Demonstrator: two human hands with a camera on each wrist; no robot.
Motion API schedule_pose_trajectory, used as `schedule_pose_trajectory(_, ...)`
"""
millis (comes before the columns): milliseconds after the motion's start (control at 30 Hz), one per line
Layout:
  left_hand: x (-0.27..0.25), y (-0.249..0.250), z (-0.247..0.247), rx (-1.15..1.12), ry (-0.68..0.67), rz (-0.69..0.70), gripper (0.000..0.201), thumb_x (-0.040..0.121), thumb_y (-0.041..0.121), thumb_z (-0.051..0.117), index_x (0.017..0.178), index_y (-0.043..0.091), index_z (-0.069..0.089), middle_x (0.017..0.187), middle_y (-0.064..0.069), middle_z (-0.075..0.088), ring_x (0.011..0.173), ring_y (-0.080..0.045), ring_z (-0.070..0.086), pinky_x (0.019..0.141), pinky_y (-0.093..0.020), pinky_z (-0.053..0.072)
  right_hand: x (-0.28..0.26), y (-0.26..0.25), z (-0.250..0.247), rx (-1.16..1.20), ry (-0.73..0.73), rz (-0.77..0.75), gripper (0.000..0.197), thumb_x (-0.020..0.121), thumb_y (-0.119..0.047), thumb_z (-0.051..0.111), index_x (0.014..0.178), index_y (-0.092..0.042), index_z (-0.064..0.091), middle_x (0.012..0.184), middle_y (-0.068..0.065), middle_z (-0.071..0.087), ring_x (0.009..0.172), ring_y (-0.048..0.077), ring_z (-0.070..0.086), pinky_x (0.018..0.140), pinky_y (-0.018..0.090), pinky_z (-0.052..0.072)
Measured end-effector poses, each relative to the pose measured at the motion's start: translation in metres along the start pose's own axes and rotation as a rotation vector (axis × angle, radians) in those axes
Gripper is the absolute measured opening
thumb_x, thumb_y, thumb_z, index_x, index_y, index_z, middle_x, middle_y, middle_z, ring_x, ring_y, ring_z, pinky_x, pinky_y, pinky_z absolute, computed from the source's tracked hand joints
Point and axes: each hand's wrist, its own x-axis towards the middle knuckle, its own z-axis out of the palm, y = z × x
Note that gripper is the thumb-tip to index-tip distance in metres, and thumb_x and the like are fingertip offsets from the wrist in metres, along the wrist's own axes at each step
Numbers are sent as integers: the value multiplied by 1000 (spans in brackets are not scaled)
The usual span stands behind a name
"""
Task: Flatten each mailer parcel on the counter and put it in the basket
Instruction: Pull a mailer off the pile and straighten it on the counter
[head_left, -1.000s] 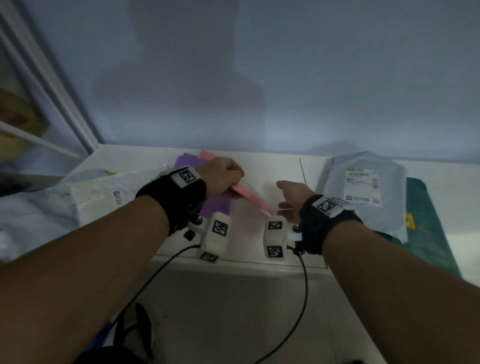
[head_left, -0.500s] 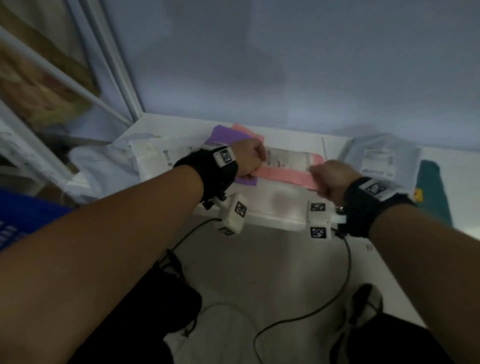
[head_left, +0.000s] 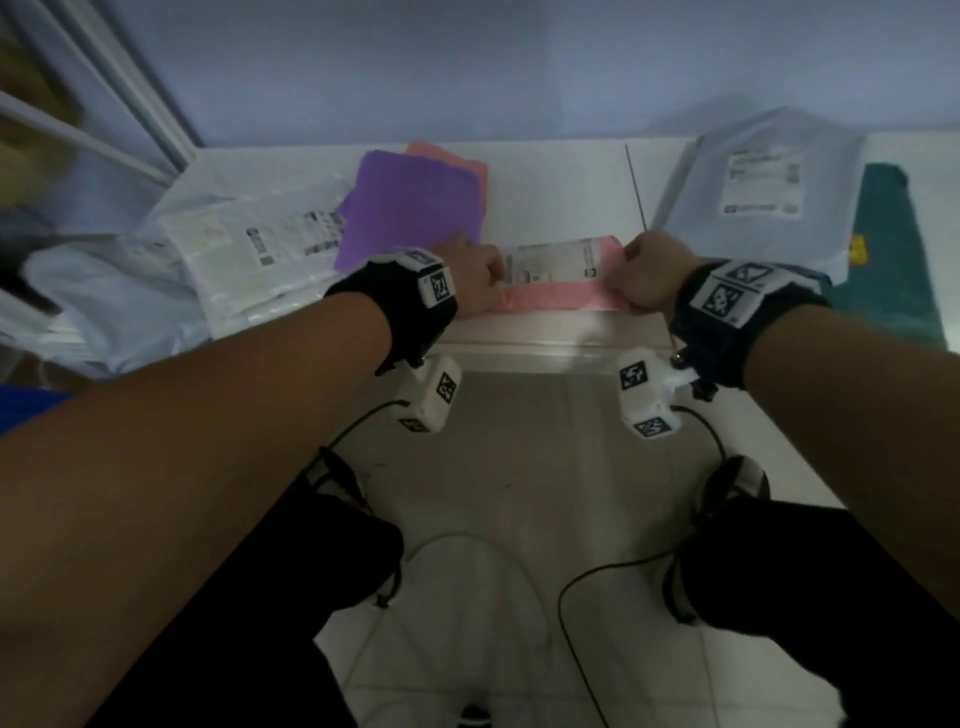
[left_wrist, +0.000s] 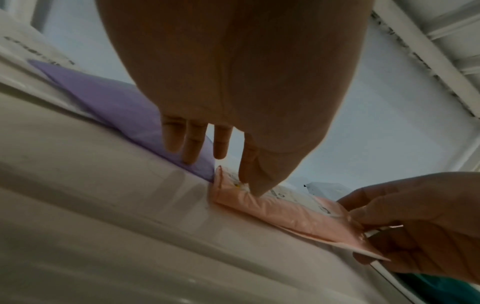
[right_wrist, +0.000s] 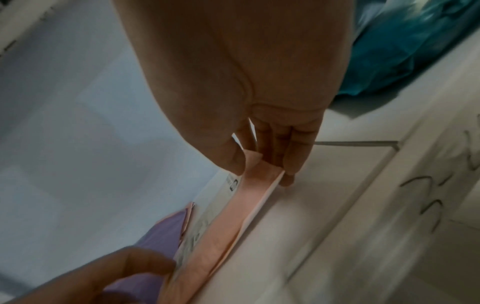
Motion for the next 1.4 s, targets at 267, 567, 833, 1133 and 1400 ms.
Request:
schedule_pose_trajectory(267,1,9,24,13,40,85,49,89,57,46,110,14,54,116,-11,57,101,-31,55,81,-33,37,-14,-2,3,36,175,-16,40,95,-32,52,128,-9,49,129,15,53,114,34,56,94,37,48)
schedule_pose_trajectory(567,26,13,62,152,256,124,59,96,41,21,151,22,22,158,-6,21,146,-31,12,119,-44,11,4,3,85,-283,172,-345,59,101,-50,21,155,-24,18,163,6,15,150,31,10,121,48,9)
schedule_pose_trajectory(833,31,11,64,52,165,121,53,101,39,21,152,25,18,161,-5,14,147,-25,16,120,-42,12,14,2,72,-403,244,-411,53,99,-52,22,145,-29,35,150,5,38,140,29,31,119,53,8)
schedule_pose_trajectory(1133,9,23,72,122,233,185,51,102,33,22,148,13,28,160,-6,17,148,-25,13,119,-41,12,-11,19,79,-433,335,-489,55,101,-44,25,146,-16,39,136,12,52,123,34,48,111,47,32)
schedule_pose_trajectory(1400,9,23,79,125,194,147,55,102,39,15,154,24,8,162,-9,0,149,-25,3,120,-40,5,-4,26,78,-342,153,-417,58,102,-47,15,157,-27,12,164,6,15,151,22,11,123,42,5)
